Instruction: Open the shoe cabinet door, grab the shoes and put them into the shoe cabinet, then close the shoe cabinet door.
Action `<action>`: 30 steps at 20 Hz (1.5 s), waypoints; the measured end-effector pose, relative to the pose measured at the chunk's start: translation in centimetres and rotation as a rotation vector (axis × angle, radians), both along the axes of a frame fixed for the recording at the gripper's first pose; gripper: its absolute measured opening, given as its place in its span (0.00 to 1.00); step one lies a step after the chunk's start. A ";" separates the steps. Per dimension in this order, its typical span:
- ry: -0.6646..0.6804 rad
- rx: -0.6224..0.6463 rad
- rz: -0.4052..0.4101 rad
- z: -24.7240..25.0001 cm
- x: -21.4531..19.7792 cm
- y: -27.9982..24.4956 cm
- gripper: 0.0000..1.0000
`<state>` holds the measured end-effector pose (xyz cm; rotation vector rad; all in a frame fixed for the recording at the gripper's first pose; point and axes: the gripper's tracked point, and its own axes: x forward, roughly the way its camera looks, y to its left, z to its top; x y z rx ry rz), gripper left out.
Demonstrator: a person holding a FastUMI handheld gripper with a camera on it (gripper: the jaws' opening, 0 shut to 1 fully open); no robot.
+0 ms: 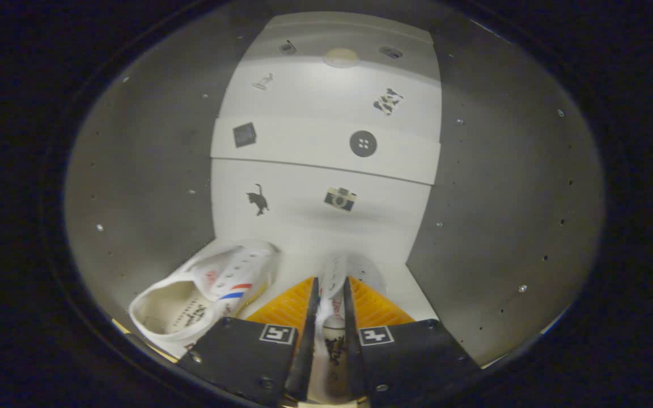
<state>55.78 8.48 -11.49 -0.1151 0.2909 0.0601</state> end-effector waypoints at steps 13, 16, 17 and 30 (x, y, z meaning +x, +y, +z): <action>-0.108 0.083 0.081 4.2 -18.3 2.7 1.00; -0.134 0.095 0.119 5.5 -24.9 3.6 1.00; -0.140 0.099 0.113 6.0 -27.2 3.3 1.00; -0.273 0.094 0.169 10.7 -50.3 -5.5 1.00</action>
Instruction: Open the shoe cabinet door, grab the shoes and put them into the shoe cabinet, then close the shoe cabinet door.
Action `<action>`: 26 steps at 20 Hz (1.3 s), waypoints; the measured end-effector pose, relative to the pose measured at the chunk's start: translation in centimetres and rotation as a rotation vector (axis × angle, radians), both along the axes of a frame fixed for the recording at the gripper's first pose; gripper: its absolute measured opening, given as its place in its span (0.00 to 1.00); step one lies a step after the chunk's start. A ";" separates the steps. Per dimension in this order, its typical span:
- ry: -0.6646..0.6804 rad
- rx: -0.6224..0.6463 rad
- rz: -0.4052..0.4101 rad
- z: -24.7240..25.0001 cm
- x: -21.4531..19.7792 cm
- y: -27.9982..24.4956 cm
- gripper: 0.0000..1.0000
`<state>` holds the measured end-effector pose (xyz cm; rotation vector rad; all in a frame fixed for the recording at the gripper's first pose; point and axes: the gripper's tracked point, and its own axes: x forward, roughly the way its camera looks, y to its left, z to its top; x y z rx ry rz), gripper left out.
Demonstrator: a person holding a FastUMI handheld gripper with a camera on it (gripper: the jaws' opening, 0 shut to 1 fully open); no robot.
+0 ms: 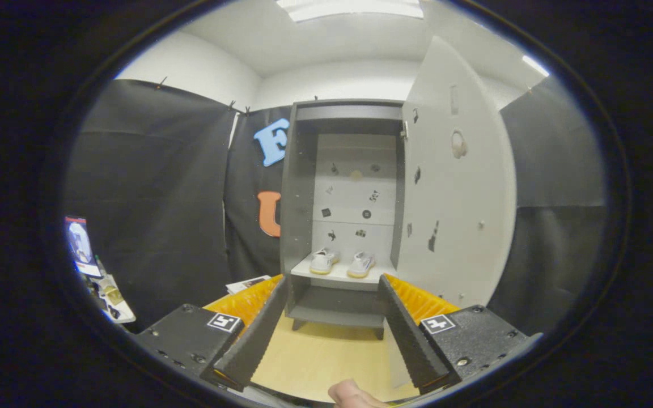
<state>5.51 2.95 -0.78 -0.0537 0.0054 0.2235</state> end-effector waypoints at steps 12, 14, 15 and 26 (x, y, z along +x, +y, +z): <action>-0.041 -0.004 -0.222 3.9 -5.6 -16.9 1.00; -0.048 -0.011 -0.251 4.2 -4.7 -19.1 1.00; -0.053 -0.021 -0.252 4.3 -4.2 -20.0 1.00; -0.020 -0.030 -0.299 4.0 4.0 -27.5 1.00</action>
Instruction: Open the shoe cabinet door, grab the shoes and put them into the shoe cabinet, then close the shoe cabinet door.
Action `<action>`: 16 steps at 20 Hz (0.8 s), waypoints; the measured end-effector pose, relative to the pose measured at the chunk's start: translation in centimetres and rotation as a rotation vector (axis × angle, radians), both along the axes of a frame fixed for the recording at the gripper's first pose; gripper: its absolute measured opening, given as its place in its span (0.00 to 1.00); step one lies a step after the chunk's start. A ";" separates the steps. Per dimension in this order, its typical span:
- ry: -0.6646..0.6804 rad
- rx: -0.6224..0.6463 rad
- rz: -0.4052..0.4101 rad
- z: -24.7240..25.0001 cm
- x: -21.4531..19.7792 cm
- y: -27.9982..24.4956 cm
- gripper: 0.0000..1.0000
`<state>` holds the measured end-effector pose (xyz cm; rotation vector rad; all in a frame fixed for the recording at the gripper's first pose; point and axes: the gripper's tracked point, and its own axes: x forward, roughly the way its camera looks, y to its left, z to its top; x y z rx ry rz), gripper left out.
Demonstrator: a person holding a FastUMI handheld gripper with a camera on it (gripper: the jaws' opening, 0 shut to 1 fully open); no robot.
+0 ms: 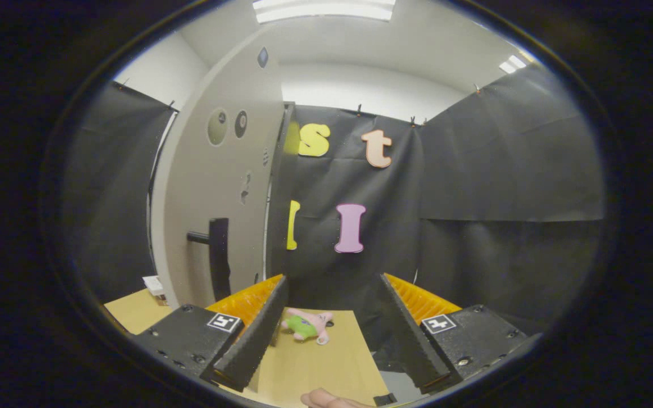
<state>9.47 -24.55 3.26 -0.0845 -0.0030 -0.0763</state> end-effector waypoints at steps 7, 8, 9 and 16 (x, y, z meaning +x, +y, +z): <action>0.008 -0.007 -0.046 -1.0 3.1 -3.1 1.00; 0.016 0.002 -0.017 -1.3 2.9 -2.7 1.00; 0.022 0.016 0.018 -1.6 3.3 -2.1 1.00; 0.063 0.099 0.310 -2.1 2.7 5.4 1.00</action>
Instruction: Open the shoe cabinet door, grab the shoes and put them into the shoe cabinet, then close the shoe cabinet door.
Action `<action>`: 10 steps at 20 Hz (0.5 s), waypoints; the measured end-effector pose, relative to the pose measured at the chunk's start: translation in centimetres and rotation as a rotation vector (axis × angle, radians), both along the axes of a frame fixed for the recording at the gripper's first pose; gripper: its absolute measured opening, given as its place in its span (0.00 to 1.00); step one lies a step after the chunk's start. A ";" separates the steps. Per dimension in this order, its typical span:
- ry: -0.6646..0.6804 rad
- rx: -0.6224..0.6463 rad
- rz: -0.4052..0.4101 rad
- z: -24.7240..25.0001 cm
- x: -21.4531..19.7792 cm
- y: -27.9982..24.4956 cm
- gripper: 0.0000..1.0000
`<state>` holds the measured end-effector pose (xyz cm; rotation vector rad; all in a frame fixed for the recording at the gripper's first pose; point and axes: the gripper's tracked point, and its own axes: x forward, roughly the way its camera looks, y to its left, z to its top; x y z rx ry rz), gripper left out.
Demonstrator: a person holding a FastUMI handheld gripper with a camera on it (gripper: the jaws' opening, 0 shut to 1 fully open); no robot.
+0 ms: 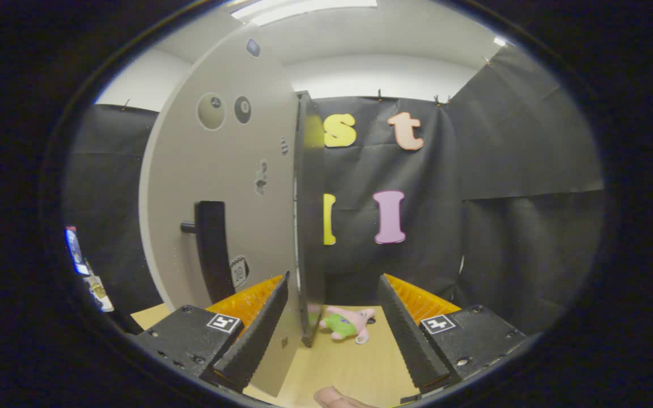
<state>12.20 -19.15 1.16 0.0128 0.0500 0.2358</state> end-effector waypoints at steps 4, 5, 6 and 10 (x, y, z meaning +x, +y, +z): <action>-0.001 -0.048 0.059 0.2 -0.8 2.7 0.92; 0.006 -0.040 0.069 0.0 -1.1 3.6 0.92; 0.016 -0.035 0.070 -0.1 -1.3 4.3 0.92; 0.009 -0.047 0.058 0.1 -1.8 6.4 0.92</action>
